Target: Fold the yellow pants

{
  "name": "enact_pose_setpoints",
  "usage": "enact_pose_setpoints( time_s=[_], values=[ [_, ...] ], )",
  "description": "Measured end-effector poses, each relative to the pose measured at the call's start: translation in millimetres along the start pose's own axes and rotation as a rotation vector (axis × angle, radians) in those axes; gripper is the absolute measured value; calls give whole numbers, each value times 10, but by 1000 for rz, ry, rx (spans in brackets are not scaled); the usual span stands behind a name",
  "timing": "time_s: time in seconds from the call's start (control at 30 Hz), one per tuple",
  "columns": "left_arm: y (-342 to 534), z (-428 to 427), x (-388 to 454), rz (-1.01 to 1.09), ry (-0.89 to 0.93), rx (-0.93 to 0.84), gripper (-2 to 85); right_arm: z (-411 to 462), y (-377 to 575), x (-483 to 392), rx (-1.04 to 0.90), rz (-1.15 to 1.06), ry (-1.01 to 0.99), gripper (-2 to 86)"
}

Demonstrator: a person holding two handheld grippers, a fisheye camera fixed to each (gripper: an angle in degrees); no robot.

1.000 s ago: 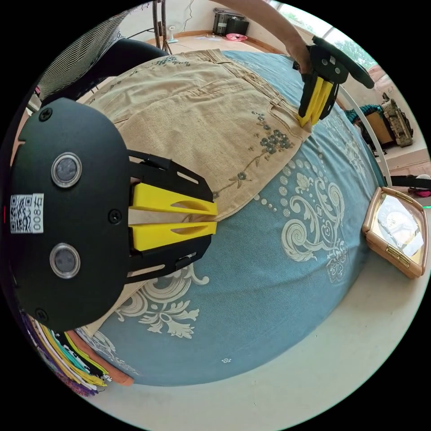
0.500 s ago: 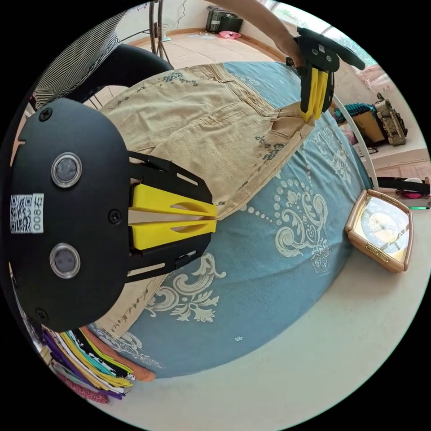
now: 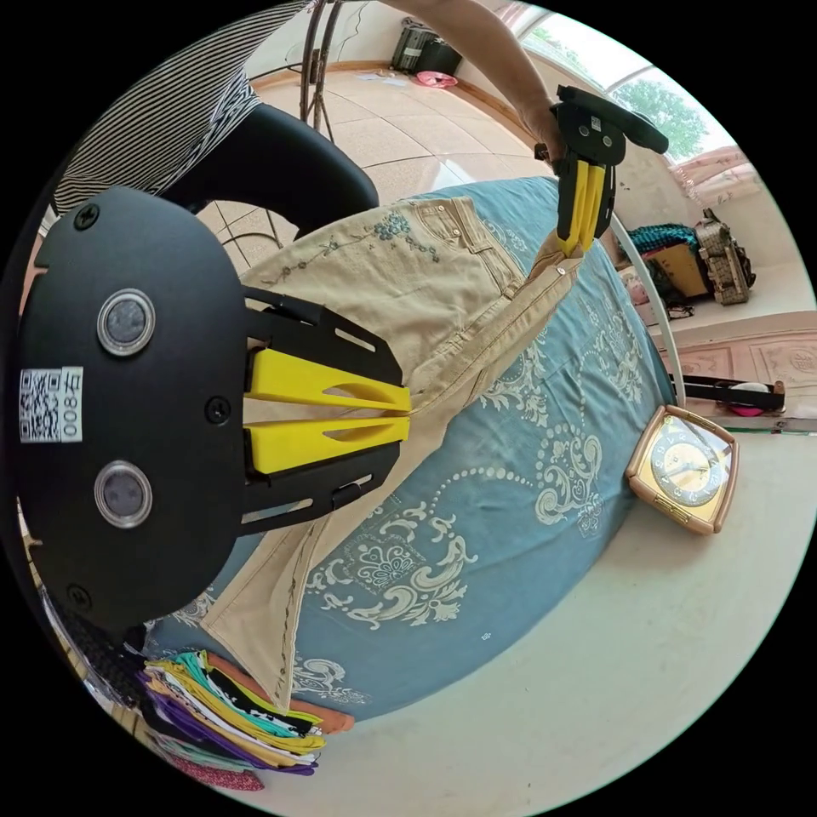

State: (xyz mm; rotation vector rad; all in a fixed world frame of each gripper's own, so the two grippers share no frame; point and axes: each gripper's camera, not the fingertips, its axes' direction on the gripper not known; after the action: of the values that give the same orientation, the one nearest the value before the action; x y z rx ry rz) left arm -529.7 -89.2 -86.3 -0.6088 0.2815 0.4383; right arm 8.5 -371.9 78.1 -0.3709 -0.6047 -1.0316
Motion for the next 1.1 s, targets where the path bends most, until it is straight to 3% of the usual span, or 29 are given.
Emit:
enact_pose_setpoints(
  time_s=[0.6, 1.1],
  values=[
    [1410, 24, 1092, 323, -82, -70, 20, 354, 897, -1244, -119, -67, -50, 7],
    [2134, 289, 1316, 310, -48, -121, 14, 921, 1209, -1715, -201, -68, -123, 8]
  ],
)
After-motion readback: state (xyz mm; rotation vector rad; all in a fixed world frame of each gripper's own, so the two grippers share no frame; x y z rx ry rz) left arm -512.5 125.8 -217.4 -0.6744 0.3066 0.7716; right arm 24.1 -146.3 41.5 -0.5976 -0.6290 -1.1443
